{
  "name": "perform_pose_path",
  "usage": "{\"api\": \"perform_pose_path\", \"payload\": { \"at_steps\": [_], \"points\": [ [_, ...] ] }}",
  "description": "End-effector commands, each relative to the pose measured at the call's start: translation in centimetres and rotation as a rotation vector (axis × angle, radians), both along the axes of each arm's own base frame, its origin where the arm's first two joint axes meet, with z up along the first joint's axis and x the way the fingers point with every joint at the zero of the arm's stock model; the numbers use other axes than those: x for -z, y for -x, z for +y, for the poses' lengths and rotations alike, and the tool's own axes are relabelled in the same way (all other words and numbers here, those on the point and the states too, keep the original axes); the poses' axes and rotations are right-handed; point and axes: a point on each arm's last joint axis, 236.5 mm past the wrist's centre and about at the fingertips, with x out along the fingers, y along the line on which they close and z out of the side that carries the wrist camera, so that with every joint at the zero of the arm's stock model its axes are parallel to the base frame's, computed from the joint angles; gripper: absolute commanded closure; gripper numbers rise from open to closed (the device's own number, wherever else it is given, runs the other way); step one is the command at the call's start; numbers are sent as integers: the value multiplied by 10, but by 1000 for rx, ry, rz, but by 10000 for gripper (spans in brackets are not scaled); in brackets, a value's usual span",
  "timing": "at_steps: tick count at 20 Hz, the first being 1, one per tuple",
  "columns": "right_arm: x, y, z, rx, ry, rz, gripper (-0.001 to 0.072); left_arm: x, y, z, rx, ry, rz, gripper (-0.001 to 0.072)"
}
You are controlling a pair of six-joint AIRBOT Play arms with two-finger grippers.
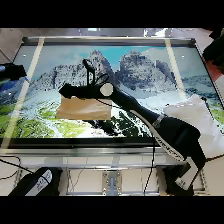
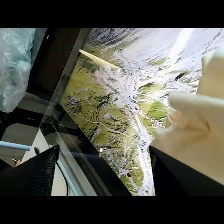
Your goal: Fold the shirts.
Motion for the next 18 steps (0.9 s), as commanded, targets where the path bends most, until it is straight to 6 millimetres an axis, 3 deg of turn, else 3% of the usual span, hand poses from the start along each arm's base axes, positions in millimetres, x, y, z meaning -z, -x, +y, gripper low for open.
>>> {"api": "perform_pose_path", "payload": {
  "at_steps": [1, 3, 6, 8, 10, 12, 18],
  "points": [
    [0, -17, -37, -84, 164, -100, 89, 14, 1, 4, -7, 9, 40, 693],
    [27, -24, -96, -163, 357, -47, 91, 23, 1, 4, -7, 14, 61, 693],
    [86, -24, -206, -172, 661, 182, 91, 36, 3, 3, -7, 22, 88, 693],
    [111, -25, -247, -120, 717, 308, 90, 41, 4, 3, -7, 24, 98, 693],
    [137, -22, -260, -84, 690, 392, 90, 44, 5, 3, -7, 25, 104, 693],
    [161, -20, -259, -45, 643, 438, 91, 47, 6, 2, -7, 26, 110, 693],
    [190, -19, -192, -36, 286, 561, 91, 49, 6, 1, -6, 32, 115, 693]
  ]
}}
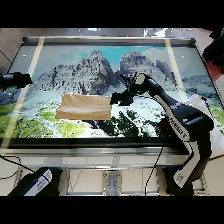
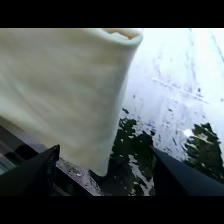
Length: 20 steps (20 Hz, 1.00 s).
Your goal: Fold the shirts.
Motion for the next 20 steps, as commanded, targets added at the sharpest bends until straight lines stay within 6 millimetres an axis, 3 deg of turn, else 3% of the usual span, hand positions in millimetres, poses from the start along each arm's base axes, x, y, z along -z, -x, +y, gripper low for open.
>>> {"api": "perform_pose_path", "payload": {
  "at_steps": [1, 6, 8, 10, 12, 14, 16, 18, 20],
  "points": [
    [12, -3, 33, 84, -173, 68, 91, 2, 0, 0, 1, 3, 3, 693],
    [15, 4, 69, 93, -211, 55, 119, 2, 0, -1, 0, 3, 3, 693],
    [8, 12, 87, 82, -248, 62, 353, 2, 0, -1, 0, 3, 3, 693],
    [2, 14, 97, 93, -273, 63, 706, 2, 0, -1, 1, 3, 3, 693],
    [-12, 8, 97, 110, -306, 60, 704, 1, 0, -1, 1, 3, 3, 693],
    [-39, -5, 81, 88, -315, 11, 704, 1, 0, -1, 1, 3, 3, 693],
    [-76, -19, 52, 55, -303, -63, 704, 1, 0, -1, 1, 3, 3, 693],
    [-113, -32, 7, 69, -242, -143, 704, 1, 0, -3, 3, 13, 0, 693],
    [-144, -44, -56, 158, -114, -221, 704, 0, -1, -7, 7, 35, -6, 693]
  ]
}}
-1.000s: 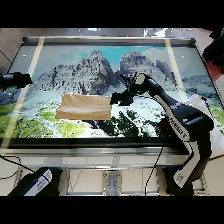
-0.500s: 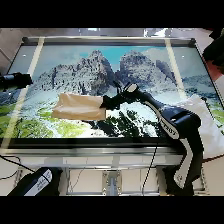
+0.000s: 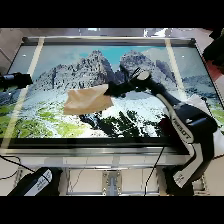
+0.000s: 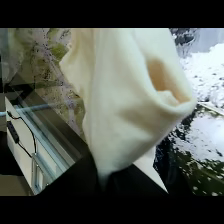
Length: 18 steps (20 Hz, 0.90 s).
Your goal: Fold the shirts.
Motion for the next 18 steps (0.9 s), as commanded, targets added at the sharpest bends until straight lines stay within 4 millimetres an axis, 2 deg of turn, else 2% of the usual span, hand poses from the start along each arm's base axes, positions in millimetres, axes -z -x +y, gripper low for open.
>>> {"api": "perform_pose_path", "payload": {
  "at_steps": [1, 4, 6, 7, 9, 12, 13, 15, 17, 18],
  "points": [
    [-54, -13, -101, 130, 198, -105, 704, -2, -1, -7, 7, 34, -9, 693],
    [-108, 3, -196, 263, 306, -163, 705, -3, -2, -9, 10, 48, -13, 693],
    [-142, 19, -250, 366, 336, -197, 706, -3, -2, -9, 10, 47, -13, 693],
    [-158, 33, -278, 423, 357, -207, 706, -3, -2, -9, 10, 47, -13, 693],
    [-171, 72, -331, 514, 451, -172, 706, -3, -2, -9, 10, 47, -12, 693],
    [-170, 161, -418, 713, 693, -29, 707, -2, -2, -9, 10, 48, -12, 693],
    [-169, 188, -438, 785, 737, -5, 707, -2, -2, -9, 10, 47, -11, 693],
    [-155, 243, -468, 923, 797, 56, 708, 1, -1, -9, 10, 49, -5, 693],
    [-123, 294, -487, 1036, 827, 172, 707, 5, 0, -10, 9, 52, 3, 693],
    [-107, 310, -494, 1106, 822, 218, 706, 7, 0, -10, 9, 53, 8, 693]
  ]
}}
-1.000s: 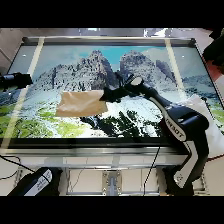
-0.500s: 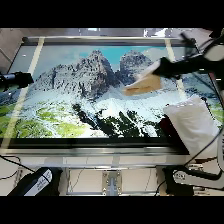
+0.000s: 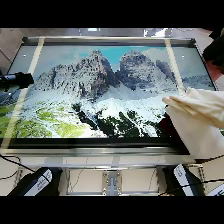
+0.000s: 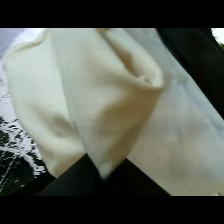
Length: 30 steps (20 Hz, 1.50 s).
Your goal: Fold the shirts.
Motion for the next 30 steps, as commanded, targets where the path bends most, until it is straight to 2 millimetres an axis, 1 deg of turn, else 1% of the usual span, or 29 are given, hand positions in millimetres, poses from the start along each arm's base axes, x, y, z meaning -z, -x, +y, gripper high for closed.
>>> {"api": "perform_pose_path", "payload": {
  "at_steps": [1, 2, 3, 4, 5, 6, 7, 8, 9, 10, 11, 12, 13, 14, 15, 16, 19, 21, 22, 23, 24, 25, 26, 27, 28, 30],
  "points": [
    [48, 82, -25, 262, 4, 96, 704, 6, 1, 0, 0, 3, 11, 693],
    [62, 86, -25, 297, -30, 98, 704, 7, 2, 0, 0, 4, 15, 693],
    [72, 90, -23, 309, -56, 115, 690, 9, 2, 0, 0, 5, 19, 693],
    [77, 91, -22, 319, -76, 122, 533, 11, 2, -1, 0, 6, 23, 693],
    [75, 89, -22, 345, -86, 109, 252, 13, 3, -1, 0, 7, 27, 693],
    [68, 84, -24, 354, -79, 81, 130, 14, 3, -1, 0, 8, 30, 693],
    [54, 74, -26, 344, -62, 27, 132, 14, 3, -1, 0, 7, 30, 693],
    [31, 55, -28, 320, -36, -67, 132, 14, 3, -1, 0, 8, 30, 693],
    [3, 32, -26, 284, -16, -188, 133, 14, 3, -1, 0, 8, 30, 693],
    [-33, 2, -17, 225, -21, -352, 136, 14, 3, -1, 0, 9, 30, 693],
    [-71, -28, 3, 137, -60, -525, 169, 14, 3, -1, 0, 9, 30, 693],
    [-100, -52, 31, 4, -103, -662, 170, 14, 3, -1, 0, 11, 29, 693],
    [-118, -68, 67, -165, -136, -739, 266, 13, 3, -4, 2, 23, 26, 693],
    [-121, -74, 98, -313, -150, -746, 473, 12, 2, -7, 6, 43, 21, 693],
    [-114, -75, 131, -465, -154, -707, 654, 10, 1, -12, 10, 69, 14, 693],
    [-103, -75, 157, -588, -157, -660, 703, 9, 0, -16, 14, 90, 8, 693],
    [-70, -68, 228, -913, -173, -515, 704, 9, 0, -18, 16, 101, 9, 693],
    [-42, -65, 259, -1070, -170, -404, 703, 18, 7, -23, 33, 113, 60, 692],
    [-28, -63, 269, -1131, -160, -343, 703, 24, 15, -27, 49, 120, 101, 693],
    [-16, -62, 275, -1171, -144, -296, 703, 28, 20, -30, 58, 125, 128, 693],
    [-4, -63, 275, -1205, -105, -244, 703, 29, 21, -30, 61, 127, 135, 693],
    [6, -55, 279, -1196, -138, -177, 678, 29, 21, -30, 61, 127, 135, 693],
    [6, -44, 293, -1157, -229, -133, 679, 29, 21, -30, 61, 127, 134, 693],
    [1, -39, 309, -1090, -326, -117, 680, 29, 21, -30, 61, 127, 135, 693],
    [-2, -37, 320, -1089, -349, -127, 680, 29, 21, -30, 61, 126, 135, 692],
    [-4, -29, 333, -1139, -353, -128, 680, 29, 21, -30, 61, 126, 136, 693]
  ]
}}
